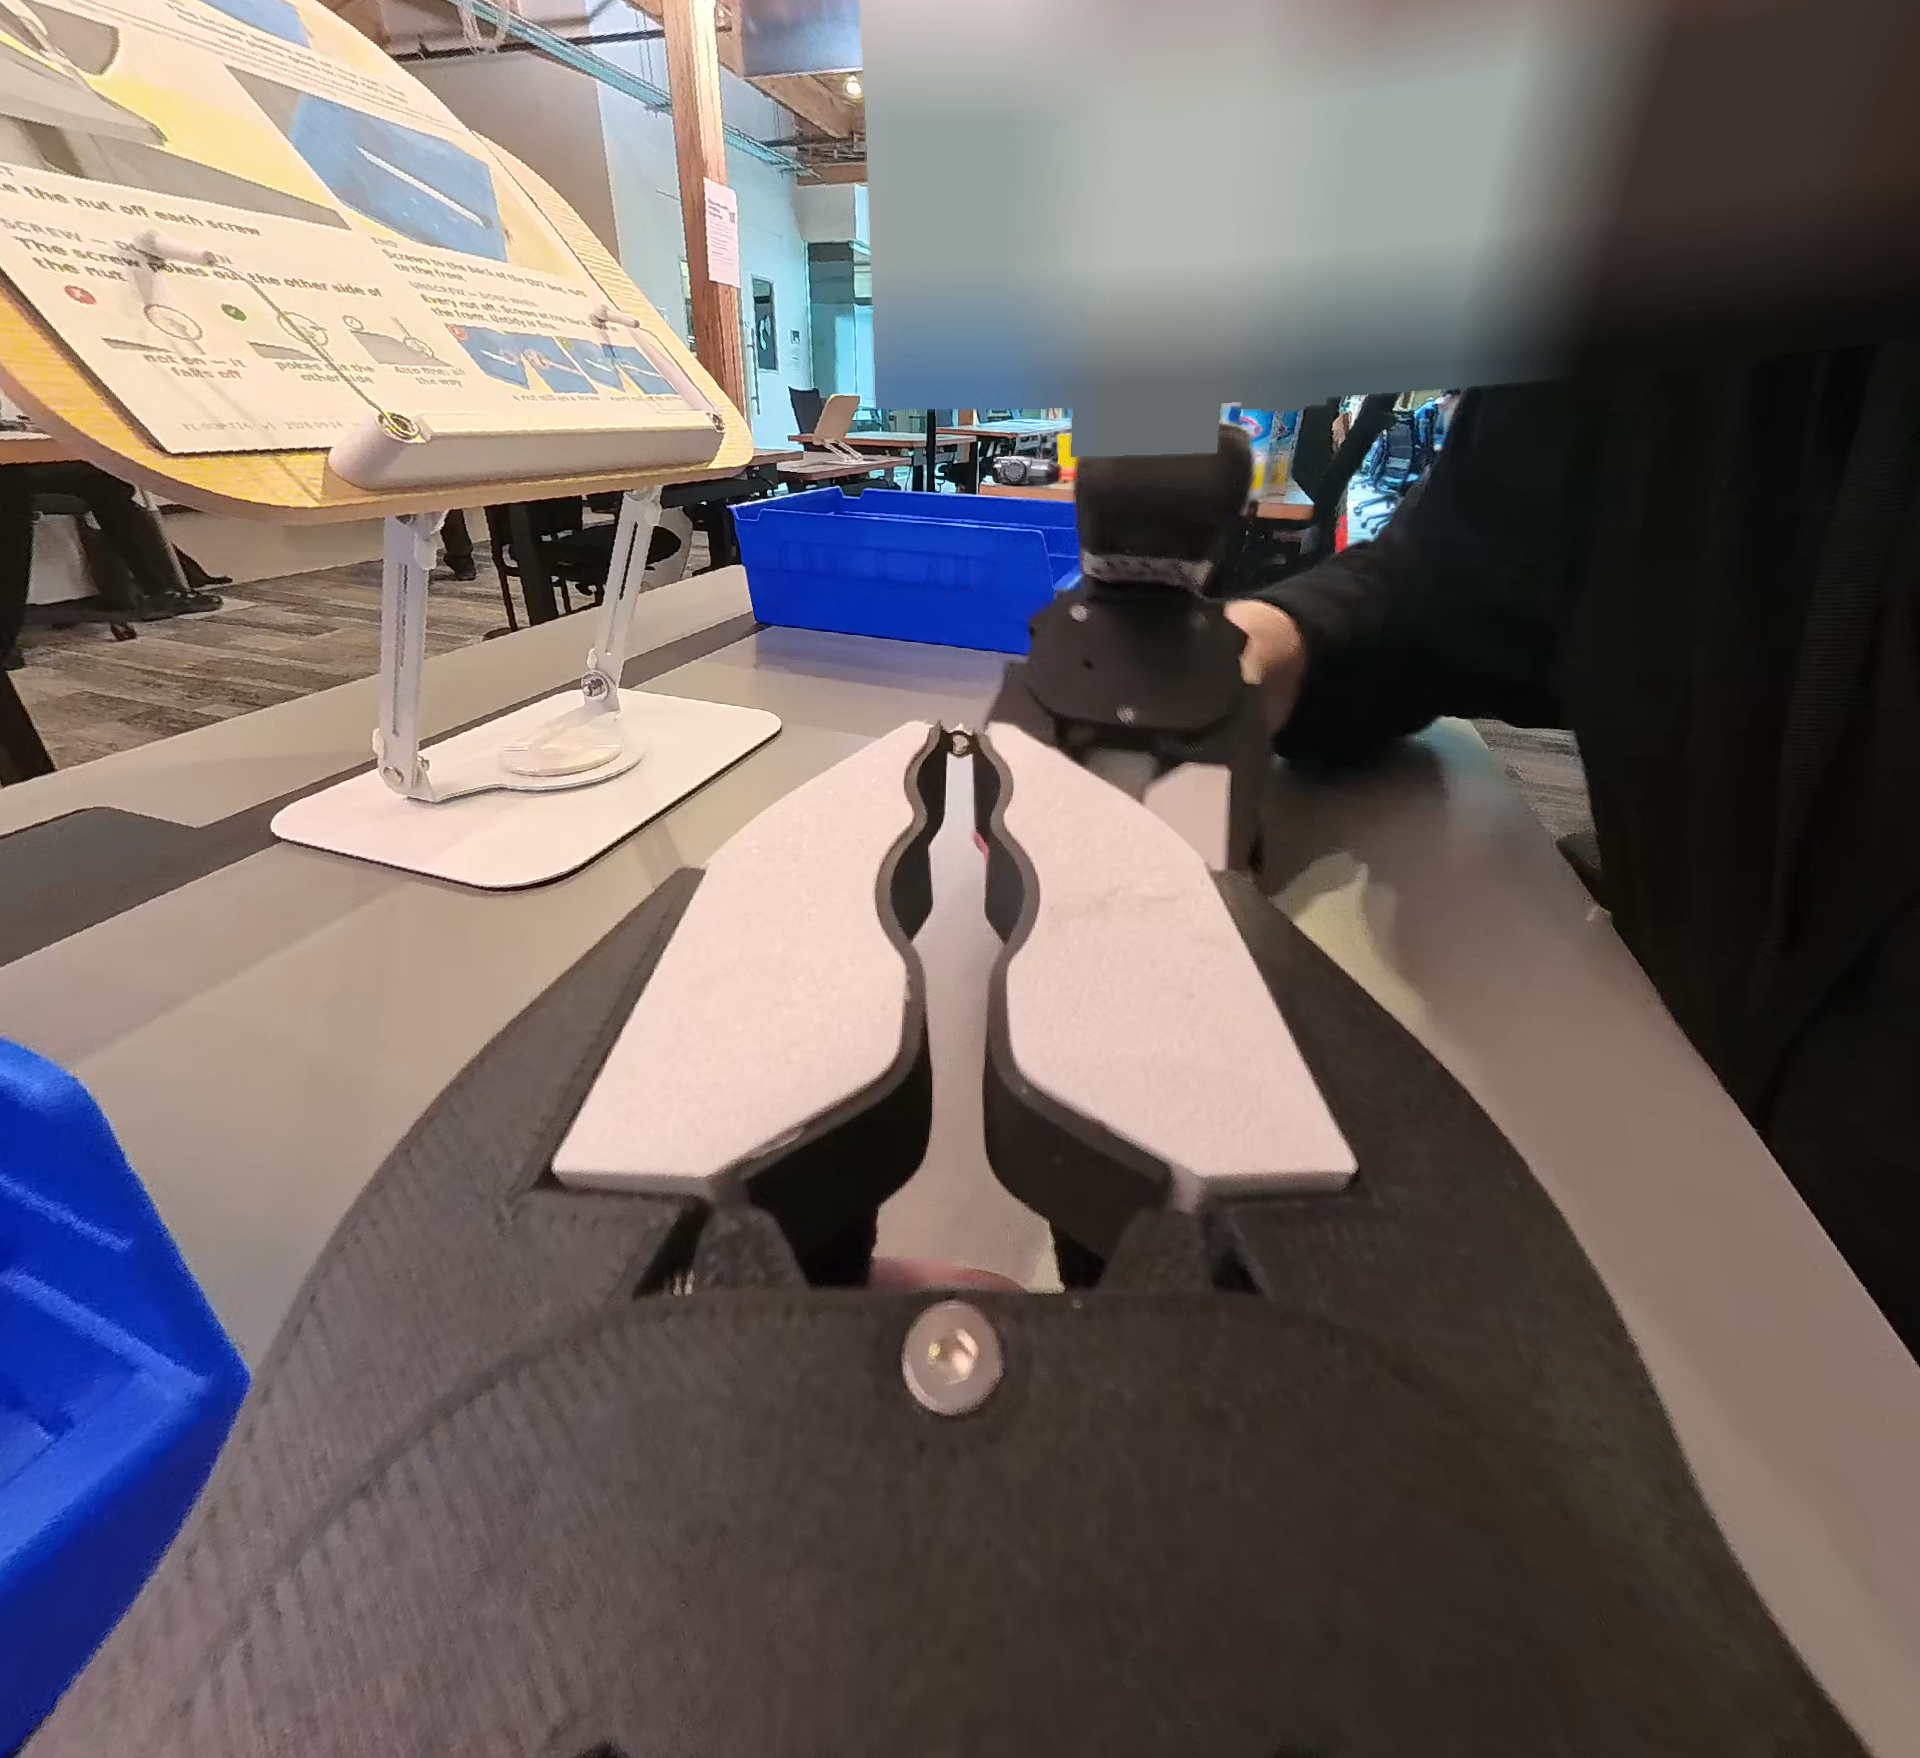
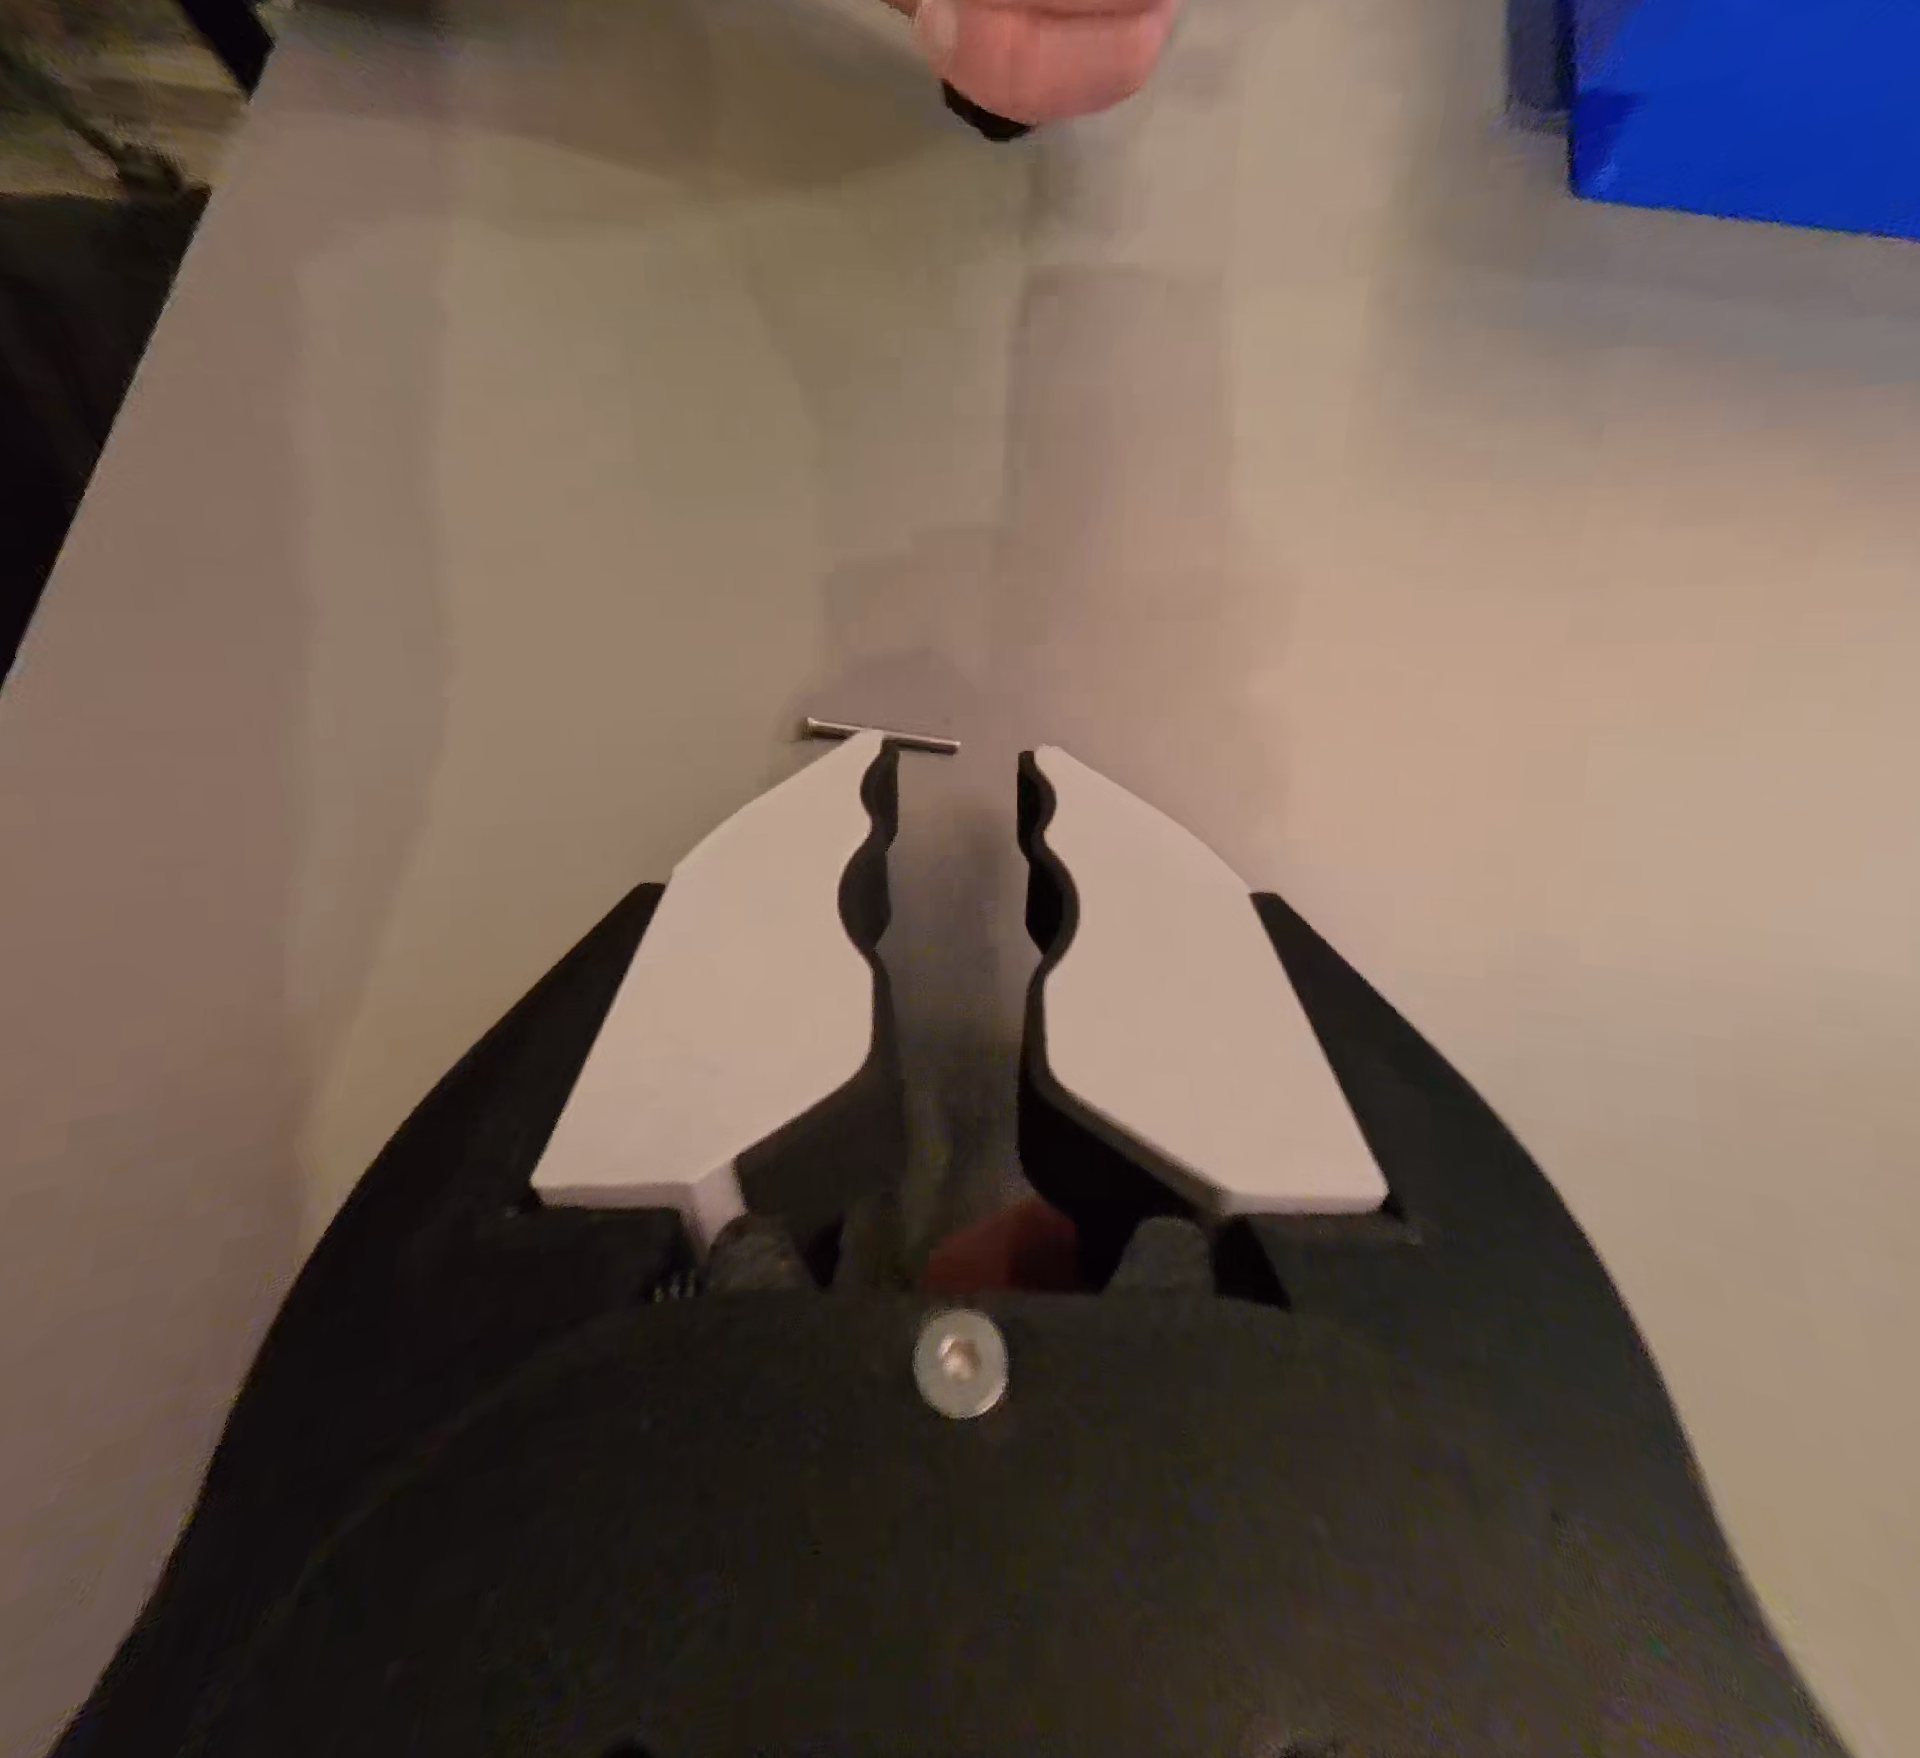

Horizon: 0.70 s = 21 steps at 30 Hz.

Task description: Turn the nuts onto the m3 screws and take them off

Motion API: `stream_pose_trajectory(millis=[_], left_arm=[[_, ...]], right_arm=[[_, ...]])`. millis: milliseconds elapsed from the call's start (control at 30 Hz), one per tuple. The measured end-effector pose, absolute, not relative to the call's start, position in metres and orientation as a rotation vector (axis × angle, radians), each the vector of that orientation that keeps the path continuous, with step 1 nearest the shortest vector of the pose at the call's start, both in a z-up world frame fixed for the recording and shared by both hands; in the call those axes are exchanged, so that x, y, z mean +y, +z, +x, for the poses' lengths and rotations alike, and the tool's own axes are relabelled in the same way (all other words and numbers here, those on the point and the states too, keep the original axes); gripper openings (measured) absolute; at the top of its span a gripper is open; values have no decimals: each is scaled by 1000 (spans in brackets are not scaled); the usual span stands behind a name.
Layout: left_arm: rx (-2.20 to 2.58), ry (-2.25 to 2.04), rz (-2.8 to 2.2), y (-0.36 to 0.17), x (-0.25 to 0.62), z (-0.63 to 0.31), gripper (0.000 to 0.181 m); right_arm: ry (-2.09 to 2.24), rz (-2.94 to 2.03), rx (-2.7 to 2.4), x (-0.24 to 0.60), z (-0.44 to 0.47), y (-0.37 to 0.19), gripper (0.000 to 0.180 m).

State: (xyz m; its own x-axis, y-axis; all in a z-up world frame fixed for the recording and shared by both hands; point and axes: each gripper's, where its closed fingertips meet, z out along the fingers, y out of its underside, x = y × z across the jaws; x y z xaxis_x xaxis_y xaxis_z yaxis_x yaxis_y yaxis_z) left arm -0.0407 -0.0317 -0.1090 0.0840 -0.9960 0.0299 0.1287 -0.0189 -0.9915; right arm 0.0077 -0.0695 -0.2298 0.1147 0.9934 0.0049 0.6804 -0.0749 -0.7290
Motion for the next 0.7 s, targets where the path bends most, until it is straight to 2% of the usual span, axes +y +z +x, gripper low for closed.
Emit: stream_pose_trajectory(millis=[133, 267, 433, 700], left_arm=[[1042, -1215, -1167, -108, -33, -40, 4], [1042, -1211, -1159, -106, -34, -41, 4], [1040, -1214, -1147, -103, -34, -44, 4], [1040, -1216, -1142, -102, -34, -45, 5]], right_arm=[[604, -1849, -1493, -59, -14, -231, 20], [509, -1874, -1585, -60, -22, -244, 14], [524, -1864, -1650, -62, -10, -243, 19], [640, -1948, -1453, -60, 35, -216, 25]])
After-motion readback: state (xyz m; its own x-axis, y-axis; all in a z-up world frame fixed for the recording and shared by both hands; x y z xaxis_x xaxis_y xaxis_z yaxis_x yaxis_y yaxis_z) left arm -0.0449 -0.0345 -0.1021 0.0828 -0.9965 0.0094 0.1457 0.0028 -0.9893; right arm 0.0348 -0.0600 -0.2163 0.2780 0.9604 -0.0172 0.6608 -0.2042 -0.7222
